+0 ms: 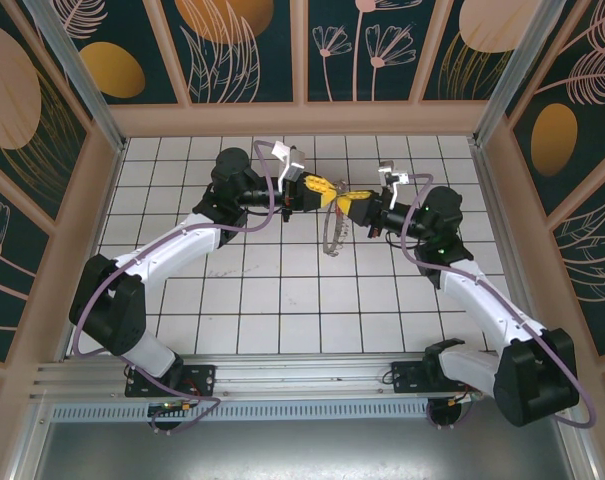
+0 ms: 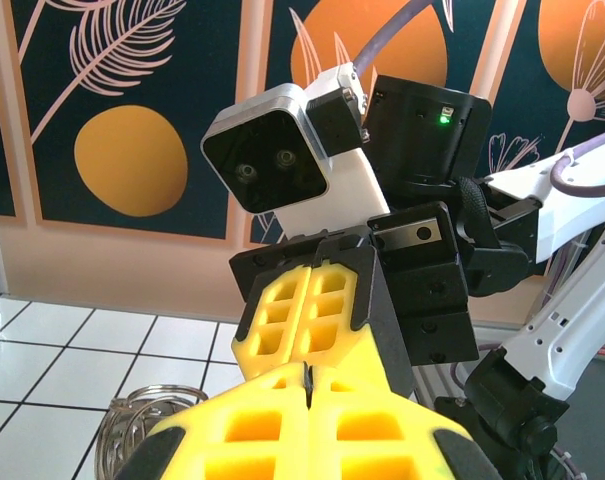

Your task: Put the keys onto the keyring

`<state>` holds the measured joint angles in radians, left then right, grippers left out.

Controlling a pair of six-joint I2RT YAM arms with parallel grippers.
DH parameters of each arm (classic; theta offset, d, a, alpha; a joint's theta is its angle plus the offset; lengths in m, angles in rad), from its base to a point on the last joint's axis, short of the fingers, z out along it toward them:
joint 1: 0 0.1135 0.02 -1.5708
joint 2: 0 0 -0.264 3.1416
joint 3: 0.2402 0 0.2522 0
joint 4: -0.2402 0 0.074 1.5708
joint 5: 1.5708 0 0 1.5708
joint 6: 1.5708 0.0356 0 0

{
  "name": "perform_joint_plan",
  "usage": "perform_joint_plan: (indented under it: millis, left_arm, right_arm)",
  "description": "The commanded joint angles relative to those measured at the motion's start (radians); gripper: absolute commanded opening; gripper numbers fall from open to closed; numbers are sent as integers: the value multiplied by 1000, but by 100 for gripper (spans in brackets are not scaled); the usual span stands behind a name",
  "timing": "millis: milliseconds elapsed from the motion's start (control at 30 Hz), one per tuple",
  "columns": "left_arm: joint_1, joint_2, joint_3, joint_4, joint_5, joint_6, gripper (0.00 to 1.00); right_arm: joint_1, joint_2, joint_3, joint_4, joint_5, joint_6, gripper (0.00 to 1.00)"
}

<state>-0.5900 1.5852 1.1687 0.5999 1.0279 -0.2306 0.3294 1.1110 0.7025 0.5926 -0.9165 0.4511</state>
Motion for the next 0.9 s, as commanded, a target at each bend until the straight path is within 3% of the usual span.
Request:
perform_joint_plan:
  millis: [0, 867]
  left_arm:
    - [-12, 1, -4, 49, 9, -14, 0]
    - [-21, 3, 0, 54, -15, -28, 0]
  right_arm:
    - [11, -31, 29, 17, -2, -23, 0]
    - [25, -38, 46, 16, -5, -40, 0]
